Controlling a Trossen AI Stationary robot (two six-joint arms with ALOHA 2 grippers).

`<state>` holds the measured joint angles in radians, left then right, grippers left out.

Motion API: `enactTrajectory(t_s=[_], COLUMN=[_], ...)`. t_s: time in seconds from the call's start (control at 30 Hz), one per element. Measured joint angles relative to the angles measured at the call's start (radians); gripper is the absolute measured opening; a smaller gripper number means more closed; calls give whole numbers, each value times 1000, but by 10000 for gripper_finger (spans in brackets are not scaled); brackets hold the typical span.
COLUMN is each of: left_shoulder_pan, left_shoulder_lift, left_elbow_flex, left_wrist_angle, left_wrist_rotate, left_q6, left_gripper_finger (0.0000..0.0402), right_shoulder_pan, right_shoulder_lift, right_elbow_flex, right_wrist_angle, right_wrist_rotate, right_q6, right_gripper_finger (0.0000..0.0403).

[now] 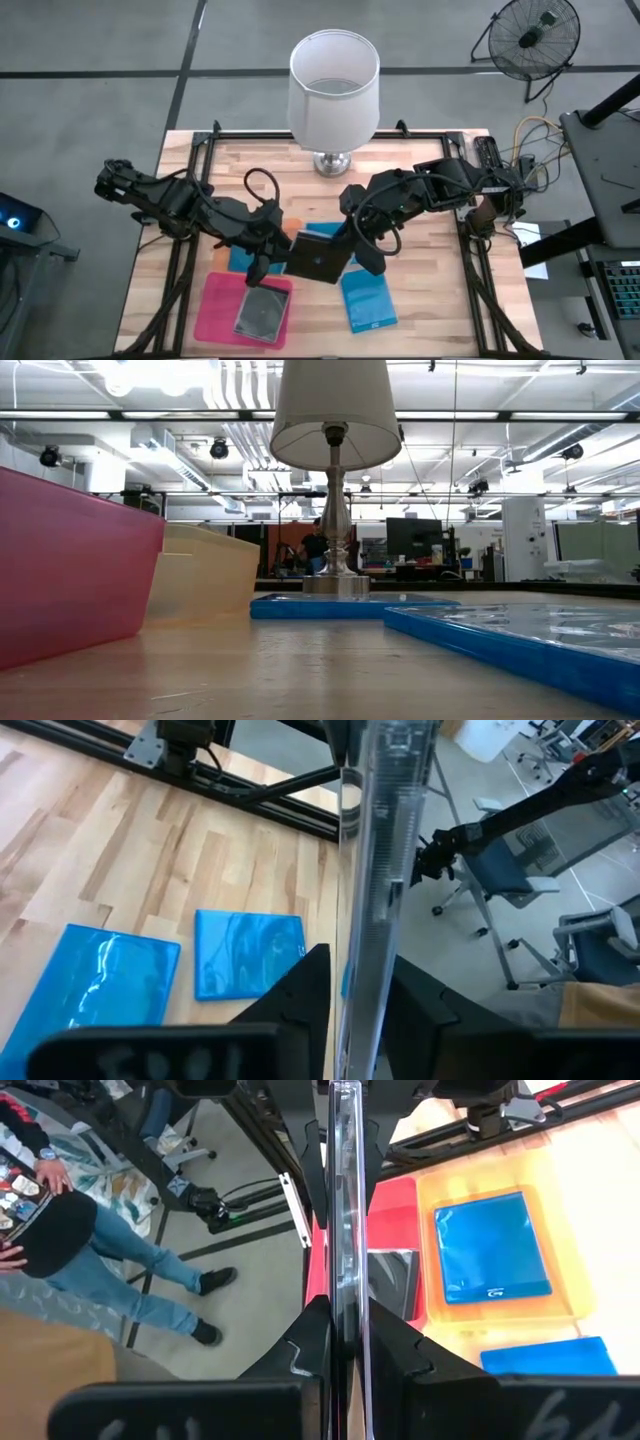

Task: Pick & place jewel cases by type
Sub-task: Put the black CD case into the pink bin

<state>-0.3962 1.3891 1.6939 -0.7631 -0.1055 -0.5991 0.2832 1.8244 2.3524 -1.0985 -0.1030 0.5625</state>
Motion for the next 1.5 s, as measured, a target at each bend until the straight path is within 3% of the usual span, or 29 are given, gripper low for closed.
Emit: enactTrajectory(t_s=[0.23,0.43,0.6,0.77,0.97,1.1,1.33,1.5], left_shoulder_pan=[-1,-2,-1,-1,0,-1,-1,-10], left_shoulder_lift=[0,0,0,0,-4,-13,-40,-95], left_elbow_flex=[0,0,0,0,0,0,-6,-87], left_wrist_angle=[0,1,-4,-6,-43,-91,-189,-203], left_wrist_rotate=[2,3,10,9,9,8,9,32], left_q6=[-4,-4,-5,-6,-43,-118,-249,-369], left_gripper_finger=[11,8,8,8,8,8,8,7], right_shoulder_pan=[0,0,1,-1,-16,-22,-21,-21], right_shoulder_lift=[0,0,-3,-15,-80,-160,-266,-305], right_elbow_flex=[0,0,0,2,4,4,3,3], right_wrist_angle=[-2,3,13,30,-9,-85,-198,-254], right_wrist_rotate=[0,-1,-9,8,130,274,464,528], right_q6=[2,-8,-47,-65,-124,-121,-105,-102], right_gripper_finger=[24,43,100,186,283,321,345,342])
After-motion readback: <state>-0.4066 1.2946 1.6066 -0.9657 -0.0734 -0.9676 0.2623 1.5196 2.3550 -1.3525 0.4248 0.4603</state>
